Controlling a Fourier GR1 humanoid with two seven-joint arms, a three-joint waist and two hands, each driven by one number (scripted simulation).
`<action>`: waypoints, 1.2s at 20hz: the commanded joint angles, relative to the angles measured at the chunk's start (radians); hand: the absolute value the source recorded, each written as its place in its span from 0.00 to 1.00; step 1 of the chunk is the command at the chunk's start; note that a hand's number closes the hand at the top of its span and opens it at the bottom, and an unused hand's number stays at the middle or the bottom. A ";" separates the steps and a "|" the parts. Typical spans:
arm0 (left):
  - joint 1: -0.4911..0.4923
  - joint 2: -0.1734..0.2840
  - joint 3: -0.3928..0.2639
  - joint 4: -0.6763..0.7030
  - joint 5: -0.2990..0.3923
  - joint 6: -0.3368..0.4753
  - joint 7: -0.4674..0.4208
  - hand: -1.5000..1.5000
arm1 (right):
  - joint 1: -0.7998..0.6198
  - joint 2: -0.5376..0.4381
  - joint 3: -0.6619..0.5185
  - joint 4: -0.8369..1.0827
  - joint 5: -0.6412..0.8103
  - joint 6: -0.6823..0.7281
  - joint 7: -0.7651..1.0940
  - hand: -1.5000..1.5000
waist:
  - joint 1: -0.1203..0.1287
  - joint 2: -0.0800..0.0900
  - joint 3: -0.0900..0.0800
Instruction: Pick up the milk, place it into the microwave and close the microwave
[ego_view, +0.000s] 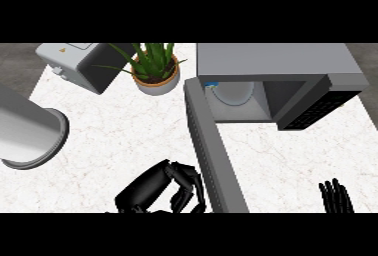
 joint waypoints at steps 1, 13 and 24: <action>-0.106 -0.006 -0.172 0.154 -0.101 0.155 -0.042 1.00 | 0.045 0.014 0.027 -0.098 -0.006 0.018 0.005 0.00 | -0.008 0.001 0.000; -0.439 -0.006 -0.459 0.497 0.202 0.520 0.016 1.00 | 0.123 -0.053 0.101 -0.356 -0.110 0.144 0.031 0.00 | -0.078 0.010 -0.001; -0.589 -0.006 -0.427 0.596 0.473 0.771 -0.164 0.00 | 0.135 -0.136 0.121 -0.551 -0.194 0.162 0.163 0.00 | -0.178 0.032 -0.007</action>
